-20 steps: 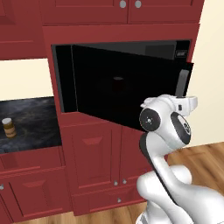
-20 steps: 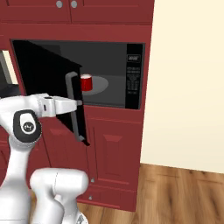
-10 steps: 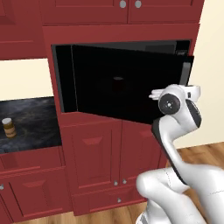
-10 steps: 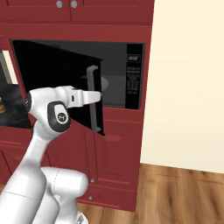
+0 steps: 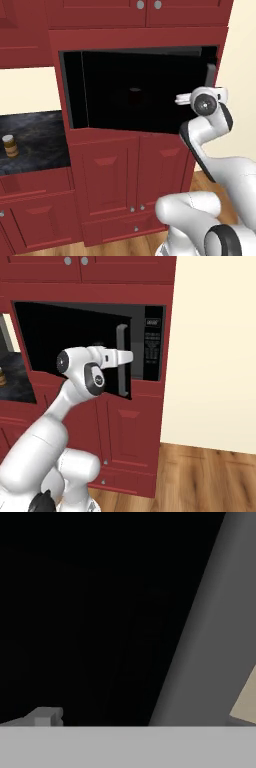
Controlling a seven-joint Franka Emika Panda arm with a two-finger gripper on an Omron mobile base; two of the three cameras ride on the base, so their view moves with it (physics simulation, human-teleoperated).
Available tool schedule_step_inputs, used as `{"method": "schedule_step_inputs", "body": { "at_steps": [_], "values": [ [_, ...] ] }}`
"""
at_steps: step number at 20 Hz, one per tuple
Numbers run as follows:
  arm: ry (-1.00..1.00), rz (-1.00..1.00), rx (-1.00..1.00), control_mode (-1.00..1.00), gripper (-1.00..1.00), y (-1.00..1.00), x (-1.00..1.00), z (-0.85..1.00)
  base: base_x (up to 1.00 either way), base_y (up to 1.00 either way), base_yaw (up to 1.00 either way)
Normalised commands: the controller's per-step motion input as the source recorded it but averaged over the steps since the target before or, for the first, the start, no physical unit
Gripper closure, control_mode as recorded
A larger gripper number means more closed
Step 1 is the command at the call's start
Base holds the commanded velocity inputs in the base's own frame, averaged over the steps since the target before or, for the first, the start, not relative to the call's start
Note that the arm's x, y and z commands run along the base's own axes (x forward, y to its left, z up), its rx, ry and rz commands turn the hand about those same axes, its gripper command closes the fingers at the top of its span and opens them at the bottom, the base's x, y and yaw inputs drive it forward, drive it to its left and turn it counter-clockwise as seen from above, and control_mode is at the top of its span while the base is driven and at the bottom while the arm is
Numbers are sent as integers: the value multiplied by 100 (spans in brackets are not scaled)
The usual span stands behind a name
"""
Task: Pick the mug from the counter and place it inside the microwave. Then close the microwave.
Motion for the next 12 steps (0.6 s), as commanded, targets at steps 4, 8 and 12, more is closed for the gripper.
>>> {"method": "schedule_step_inputs", "body": {
  "at_steps": [4, 8, 12],
  "values": [
    [3, 2, 0, -100, -100, 0, 66, 0, 0, 0, 0],
    [4, 1, 0, -100, -100, 0, 56, 0, 0, 0, 0],
    [2, 0, 0, -100, -100, 0, 56, 0, 0, 0, 0]
  ]
}}
